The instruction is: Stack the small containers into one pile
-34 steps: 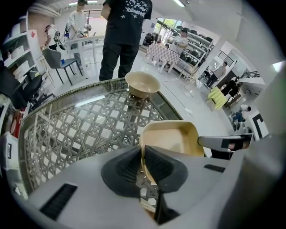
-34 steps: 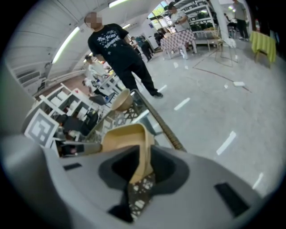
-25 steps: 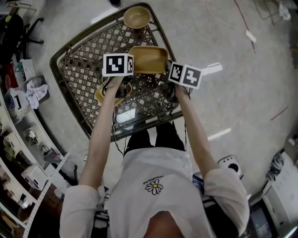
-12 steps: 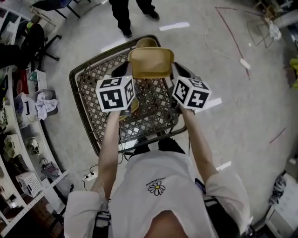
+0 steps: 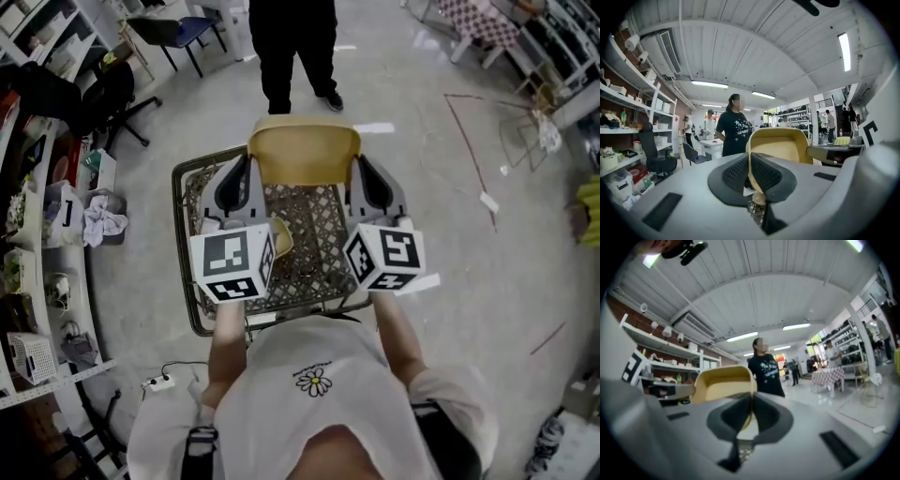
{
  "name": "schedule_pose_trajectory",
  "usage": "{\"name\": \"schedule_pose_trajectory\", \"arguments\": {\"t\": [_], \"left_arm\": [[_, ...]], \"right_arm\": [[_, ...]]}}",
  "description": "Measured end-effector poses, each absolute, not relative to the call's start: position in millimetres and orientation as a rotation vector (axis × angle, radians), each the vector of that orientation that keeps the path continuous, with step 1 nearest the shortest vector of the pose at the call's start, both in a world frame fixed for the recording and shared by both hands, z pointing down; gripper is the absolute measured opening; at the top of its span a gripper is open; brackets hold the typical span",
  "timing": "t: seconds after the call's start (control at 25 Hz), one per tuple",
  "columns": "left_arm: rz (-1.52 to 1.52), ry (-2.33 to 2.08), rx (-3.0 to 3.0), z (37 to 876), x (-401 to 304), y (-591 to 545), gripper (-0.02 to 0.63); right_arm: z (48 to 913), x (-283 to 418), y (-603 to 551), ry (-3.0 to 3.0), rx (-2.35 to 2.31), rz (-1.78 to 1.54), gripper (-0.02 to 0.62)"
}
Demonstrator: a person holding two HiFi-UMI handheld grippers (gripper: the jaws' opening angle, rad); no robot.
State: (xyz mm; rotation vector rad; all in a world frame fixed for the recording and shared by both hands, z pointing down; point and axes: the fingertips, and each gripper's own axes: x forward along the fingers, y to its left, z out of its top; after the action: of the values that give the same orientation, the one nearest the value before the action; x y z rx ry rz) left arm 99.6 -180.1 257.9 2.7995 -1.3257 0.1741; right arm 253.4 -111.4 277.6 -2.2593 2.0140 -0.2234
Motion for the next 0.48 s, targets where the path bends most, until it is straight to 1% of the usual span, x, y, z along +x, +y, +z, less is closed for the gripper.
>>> {"name": "schedule_pose_trajectory", "arguments": {"t": [0.2, 0.48], "left_arm": [[0.131, -1.388, 2.82, 245, 81, -169, 0.038], [0.175, -1.428, 2.791, 246, 66, -163, 0.04]], "right_arm": [[263, 238, -106, 2.02, -2.229, -0.162, 0.038], [260, 224, -107, 2.109, -2.189, -0.156, 0.038]]}}
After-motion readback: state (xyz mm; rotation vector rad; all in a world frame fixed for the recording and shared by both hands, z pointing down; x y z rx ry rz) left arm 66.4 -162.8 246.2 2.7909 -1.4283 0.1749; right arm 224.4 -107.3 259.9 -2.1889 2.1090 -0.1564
